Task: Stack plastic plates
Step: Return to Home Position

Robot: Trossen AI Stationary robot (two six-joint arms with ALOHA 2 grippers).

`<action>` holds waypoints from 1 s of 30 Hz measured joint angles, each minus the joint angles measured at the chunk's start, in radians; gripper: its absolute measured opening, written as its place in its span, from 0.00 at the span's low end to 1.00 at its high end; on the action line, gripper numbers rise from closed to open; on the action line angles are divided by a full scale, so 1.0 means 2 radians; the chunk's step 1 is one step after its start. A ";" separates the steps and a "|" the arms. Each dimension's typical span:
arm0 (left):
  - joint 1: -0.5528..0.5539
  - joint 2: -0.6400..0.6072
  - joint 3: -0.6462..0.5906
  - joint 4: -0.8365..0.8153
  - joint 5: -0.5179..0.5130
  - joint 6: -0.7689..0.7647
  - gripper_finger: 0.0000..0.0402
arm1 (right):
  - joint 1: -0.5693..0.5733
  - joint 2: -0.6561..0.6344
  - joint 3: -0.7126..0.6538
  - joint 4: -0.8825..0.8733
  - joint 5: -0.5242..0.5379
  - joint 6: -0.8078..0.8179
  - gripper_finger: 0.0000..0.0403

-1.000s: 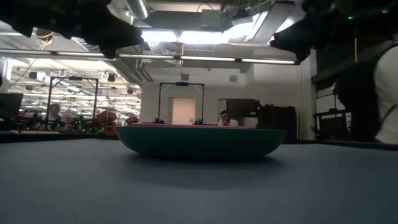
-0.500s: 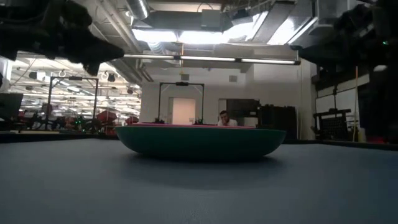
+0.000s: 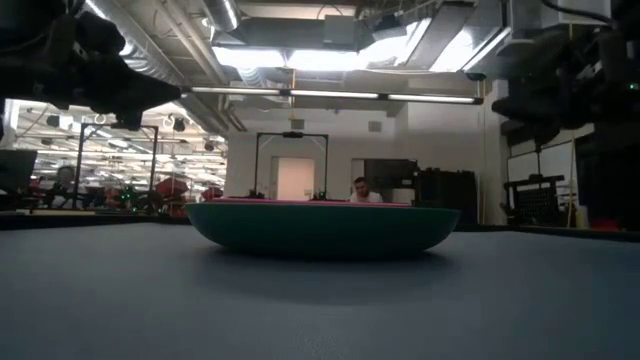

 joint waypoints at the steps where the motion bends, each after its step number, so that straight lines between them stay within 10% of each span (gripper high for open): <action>1: 0.000 -0.011 0.000 -0.010 0.000 0.000 0.00 | 0.000 -0.008 0.000 -0.013 0.009 0.002 0.02; 9: 0.000 -0.125 0.000 -0.101 -0.004 0.000 0.01 | 0.000 -0.004 0.000 -0.023 -0.037 0.008 0.02; 30: -0.001 -0.121 0.000 -0.103 0.004 0.013 0.01 | 0.000 0.008 0.000 -0.028 -0.056 0.009 0.02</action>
